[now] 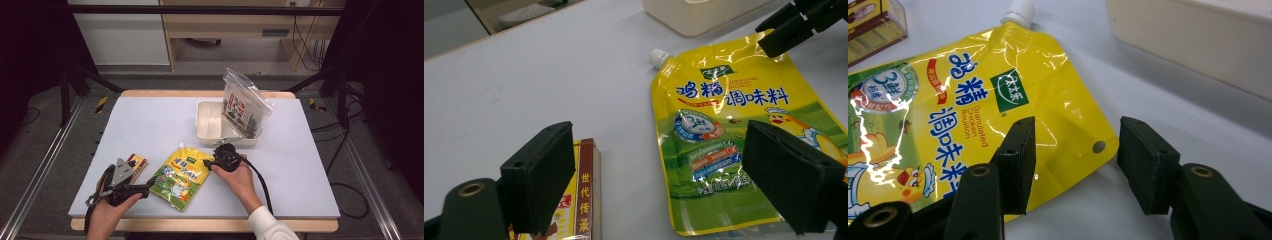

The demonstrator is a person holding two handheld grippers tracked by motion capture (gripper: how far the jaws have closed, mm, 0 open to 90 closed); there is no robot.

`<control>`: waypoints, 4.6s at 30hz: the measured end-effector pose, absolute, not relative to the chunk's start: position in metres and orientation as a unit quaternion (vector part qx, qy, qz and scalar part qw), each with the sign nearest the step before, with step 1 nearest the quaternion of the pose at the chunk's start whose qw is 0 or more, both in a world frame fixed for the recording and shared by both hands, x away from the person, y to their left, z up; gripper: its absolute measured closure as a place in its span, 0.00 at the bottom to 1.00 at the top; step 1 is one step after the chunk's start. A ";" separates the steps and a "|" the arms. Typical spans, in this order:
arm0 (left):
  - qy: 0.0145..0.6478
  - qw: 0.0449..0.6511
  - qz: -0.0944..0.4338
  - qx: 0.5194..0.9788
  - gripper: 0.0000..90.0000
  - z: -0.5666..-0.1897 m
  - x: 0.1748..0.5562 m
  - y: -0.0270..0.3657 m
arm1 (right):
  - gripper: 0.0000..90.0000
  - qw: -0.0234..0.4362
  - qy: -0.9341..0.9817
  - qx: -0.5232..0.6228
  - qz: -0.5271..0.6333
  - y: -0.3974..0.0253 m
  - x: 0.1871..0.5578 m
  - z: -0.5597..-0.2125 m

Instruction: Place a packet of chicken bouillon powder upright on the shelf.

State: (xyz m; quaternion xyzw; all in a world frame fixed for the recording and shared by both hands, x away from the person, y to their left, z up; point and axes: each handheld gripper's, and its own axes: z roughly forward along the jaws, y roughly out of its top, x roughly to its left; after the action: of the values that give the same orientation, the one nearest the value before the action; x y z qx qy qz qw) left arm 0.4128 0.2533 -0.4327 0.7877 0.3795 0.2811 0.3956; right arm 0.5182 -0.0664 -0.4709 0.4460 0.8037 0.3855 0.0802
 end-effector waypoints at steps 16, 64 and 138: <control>0.384 0.399 0.279 0.784 0.15 -0.433 0.414 0.254 | 0.77 0.068 0.793 0.439 0.417 -0.060 0.511 -0.464; 0.364 0.399 0.271 0.797 0.15 -0.432 0.411 0.249 | 1.00 0.130 0.826 0.284 0.469 -0.089 0.523 -0.322; 0.090 0.341 0.168 0.920 0.78 -0.303 0.511 0.165 | 1.00 0.132 0.869 0.166 0.447 -0.076 0.480 -0.298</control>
State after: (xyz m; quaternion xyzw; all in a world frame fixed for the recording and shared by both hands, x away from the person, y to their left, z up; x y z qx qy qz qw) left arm 0.5106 0.1646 -0.3025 0.9204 0.0898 0.1683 0.3413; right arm 0.4796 -0.0764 -0.2979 0.1663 0.8689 0.4470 0.1323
